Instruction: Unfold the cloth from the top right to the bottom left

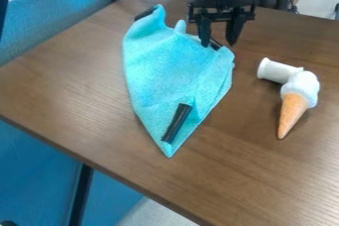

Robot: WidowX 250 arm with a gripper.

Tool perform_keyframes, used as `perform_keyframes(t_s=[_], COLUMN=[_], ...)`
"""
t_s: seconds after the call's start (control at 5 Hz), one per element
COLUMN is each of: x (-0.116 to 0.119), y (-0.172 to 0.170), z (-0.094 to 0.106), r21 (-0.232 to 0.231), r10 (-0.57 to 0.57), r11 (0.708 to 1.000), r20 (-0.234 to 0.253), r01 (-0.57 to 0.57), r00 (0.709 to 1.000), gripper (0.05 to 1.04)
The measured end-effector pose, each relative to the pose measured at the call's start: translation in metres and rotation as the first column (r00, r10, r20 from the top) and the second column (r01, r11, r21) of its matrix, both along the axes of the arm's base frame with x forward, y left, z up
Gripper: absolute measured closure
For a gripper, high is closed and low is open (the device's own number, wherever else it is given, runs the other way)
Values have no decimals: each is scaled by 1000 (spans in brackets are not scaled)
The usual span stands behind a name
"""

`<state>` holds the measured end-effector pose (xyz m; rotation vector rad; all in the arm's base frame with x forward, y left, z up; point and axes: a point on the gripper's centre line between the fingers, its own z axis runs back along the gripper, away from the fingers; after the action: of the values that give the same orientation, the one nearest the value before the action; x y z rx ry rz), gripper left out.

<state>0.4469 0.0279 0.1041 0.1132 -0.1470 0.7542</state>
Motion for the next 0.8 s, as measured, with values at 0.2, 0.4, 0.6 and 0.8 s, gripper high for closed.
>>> perform_keyframes(t_s=[0.2,0.4,0.6,0.8], x=[-1,-3,-5,-2], y=[1,2,-2,2], z=[-4,-6,-6,3], r21=[8,11,-14,-68], r10=[5,8,-12,-5], r11=[1000,1000,1000,998], r20=[-4,-11,-25,-11], r01=[-4,-8,12,4], r00=[1000,1000,1000,1000], gripper=[719,930,1024,1032])
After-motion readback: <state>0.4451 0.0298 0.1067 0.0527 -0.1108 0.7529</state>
